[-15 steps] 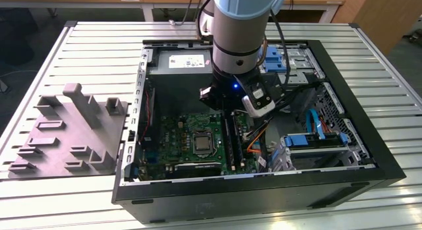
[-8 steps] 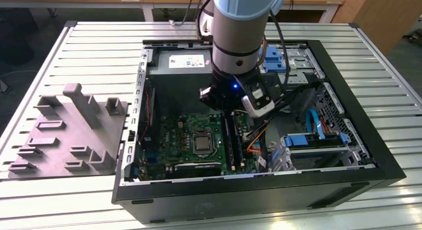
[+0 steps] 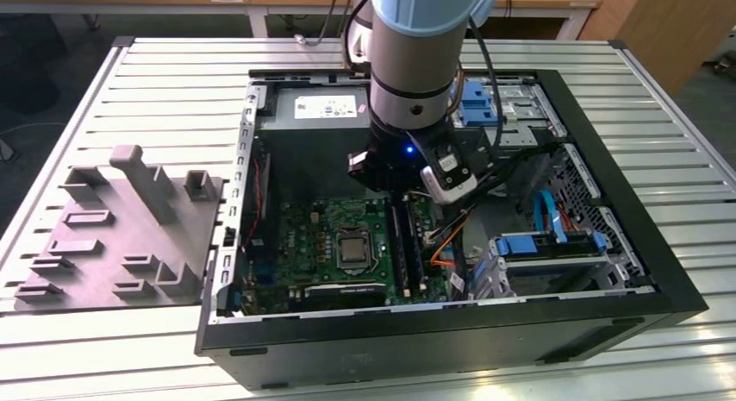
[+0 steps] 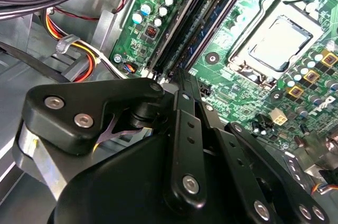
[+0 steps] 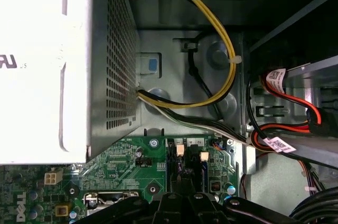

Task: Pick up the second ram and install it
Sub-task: 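Press down the second ram until it locks into place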

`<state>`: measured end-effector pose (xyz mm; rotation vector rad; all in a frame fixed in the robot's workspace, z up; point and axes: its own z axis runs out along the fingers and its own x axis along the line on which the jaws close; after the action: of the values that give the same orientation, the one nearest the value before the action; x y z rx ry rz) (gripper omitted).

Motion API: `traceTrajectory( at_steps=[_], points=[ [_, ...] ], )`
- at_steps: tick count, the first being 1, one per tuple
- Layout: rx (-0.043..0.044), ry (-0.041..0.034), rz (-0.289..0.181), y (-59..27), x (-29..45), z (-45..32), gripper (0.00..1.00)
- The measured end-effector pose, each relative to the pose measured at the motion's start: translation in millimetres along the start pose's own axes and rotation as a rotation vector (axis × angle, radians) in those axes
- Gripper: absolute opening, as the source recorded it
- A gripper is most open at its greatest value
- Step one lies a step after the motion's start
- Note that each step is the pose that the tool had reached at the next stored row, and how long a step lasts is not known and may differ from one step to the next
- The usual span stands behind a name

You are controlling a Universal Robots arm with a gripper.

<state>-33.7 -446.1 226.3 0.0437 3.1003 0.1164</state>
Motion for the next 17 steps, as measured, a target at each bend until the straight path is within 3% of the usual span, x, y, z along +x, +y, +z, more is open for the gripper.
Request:
traceTrajectory(
  at_steps=[17],
  points=[
    [-0.0002,-0.0001,0.000,-0.2,0.2,4.1,0.10]
  ],
)
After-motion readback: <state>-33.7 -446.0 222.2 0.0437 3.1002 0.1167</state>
